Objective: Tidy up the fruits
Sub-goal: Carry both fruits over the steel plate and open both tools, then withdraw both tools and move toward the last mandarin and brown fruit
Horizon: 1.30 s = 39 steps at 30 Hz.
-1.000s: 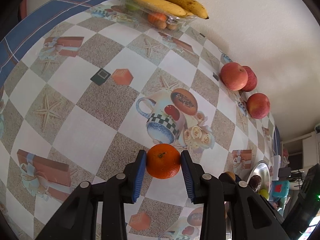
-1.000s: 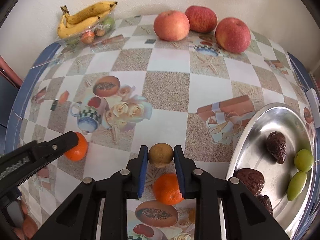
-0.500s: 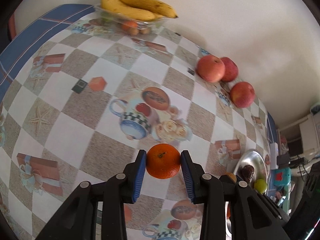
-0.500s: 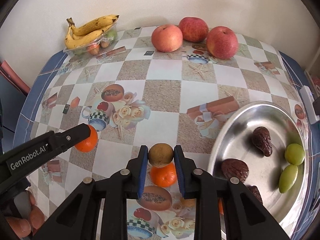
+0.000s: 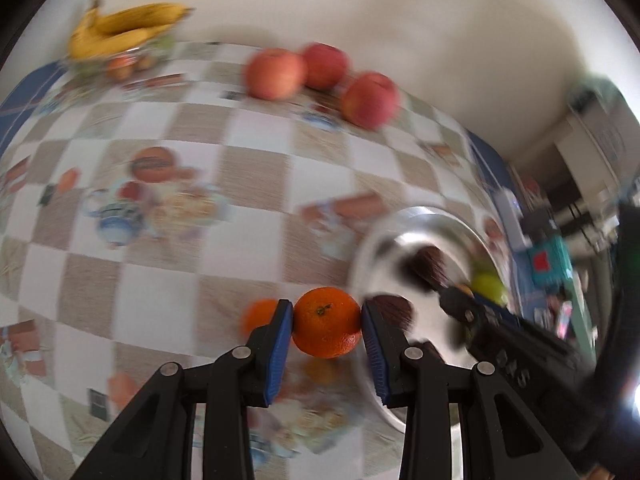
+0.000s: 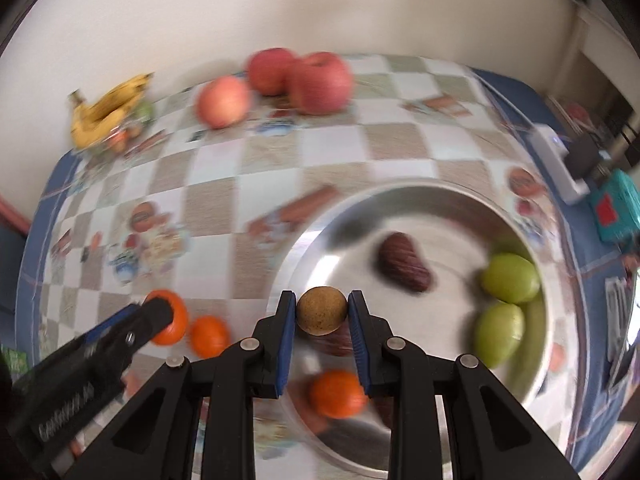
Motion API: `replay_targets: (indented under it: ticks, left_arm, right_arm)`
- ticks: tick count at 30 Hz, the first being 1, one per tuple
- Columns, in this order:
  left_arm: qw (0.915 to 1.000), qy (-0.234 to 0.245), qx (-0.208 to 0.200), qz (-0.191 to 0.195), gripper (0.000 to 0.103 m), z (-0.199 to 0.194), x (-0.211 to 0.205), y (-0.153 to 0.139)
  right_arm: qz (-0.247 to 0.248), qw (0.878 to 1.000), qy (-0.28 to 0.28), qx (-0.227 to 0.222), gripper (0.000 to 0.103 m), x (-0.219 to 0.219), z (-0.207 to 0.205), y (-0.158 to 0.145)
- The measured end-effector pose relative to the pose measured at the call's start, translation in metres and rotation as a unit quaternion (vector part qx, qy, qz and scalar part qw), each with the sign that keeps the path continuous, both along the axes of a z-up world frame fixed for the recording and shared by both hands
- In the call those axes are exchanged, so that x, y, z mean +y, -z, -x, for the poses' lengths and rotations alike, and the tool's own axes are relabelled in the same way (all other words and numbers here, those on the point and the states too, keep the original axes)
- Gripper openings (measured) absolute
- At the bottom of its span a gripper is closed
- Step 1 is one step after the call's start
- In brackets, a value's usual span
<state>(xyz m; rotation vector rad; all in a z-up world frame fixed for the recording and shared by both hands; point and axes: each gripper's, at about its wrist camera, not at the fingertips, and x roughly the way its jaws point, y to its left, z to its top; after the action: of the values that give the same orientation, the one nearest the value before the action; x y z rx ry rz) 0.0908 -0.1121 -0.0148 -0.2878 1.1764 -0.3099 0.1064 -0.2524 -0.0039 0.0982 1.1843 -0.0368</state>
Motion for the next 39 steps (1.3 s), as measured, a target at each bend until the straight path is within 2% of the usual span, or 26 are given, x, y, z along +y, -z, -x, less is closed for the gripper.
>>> replay_targets:
  ticks: [5,9,10,14,15,17,18,21,22,24,26,32,39]
  left_arm:
    - [0.9988,0.049,-0.003,0.009,0.039,0.007,-0.031,-0.003]
    - [0.9986,0.053,-0.003,0.006,0.042,0.010,-0.032,-0.004]
    - [0.9988,0.048,-0.003,0.008,0.048,0.009,-0.029,-0.004]
    - [0.9996,0.029,-0.001,0.003,0.051,0.004,-0.016,-0.001]
    - [0.9997,0.022,0.002,-0.002,0.054,0.002,-0.012,0.000]
    - [0.9999,0.002,0.009,-0.011,0.069,-0.001,-0.001,0.003]
    - [0.9997,-0.011,0.014,-0.016,0.073,-0.002,0.005,0.005]
    - [0.9972,-0.050,0.027,-0.049,0.091,-0.005,0.023,0.011]
    - [0.9956,-0.063,0.031,-0.063,0.097,-0.006,0.029,0.012]
    - [0.9927,-0.084,0.032,-0.079,0.099,-0.007,0.041,0.016]
    - [0.9911,-0.098,0.035,-0.083,0.102,-0.008,0.052,0.018]
    - [0.9861,-0.126,0.028,-0.104,0.103,-0.004,0.072,0.016]
    - [0.9853,-0.102,0.039,-0.131,0.103,0.011,0.078,0.022]
  right_arm:
    - [-0.006,0.999,0.040,0.003,0.028,-0.039,0.006,-0.001]
    - [-0.011,0.999,0.052,-0.001,0.029,-0.052,0.011,-0.003]
    - [-0.010,0.999,0.053,-0.001,0.032,-0.054,0.011,-0.004]
    - [-0.012,0.999,0.050,0.001,0.045,-0.054,0.010,-0.004]
    - [-0.011,0.999,0.048,0.002,0.045,-0.053,0.011,-0.004]
    - [-0.008,0.999,0.044,0.005,0.046,-0.050,0.010,-0.002]
    - [-0.006,0.999,0.043,0.006,0.049,-0.049,0.010,-0.002]
    - [-0.004,0.999,0.043,0.012,0.078,-0.047,0.009,0.002]
    - [-0.005,0.999,0.044,0.014,0.081,-0.047,0.009,0.004]
    - [-0.002,0.999,0.049,0.018,0.083,-0.047,0.009,0.007]
    - [0.004,0.998,0.057,0.023,0.100,-0.047,0.010,0.009]
    - [-0.008,0.997,0.072,0.035,0.101,-0.048,0.013,0.014]
    - [0.007,0.997,0.063,0.035,0.101,-0.032,0.026,0.009]
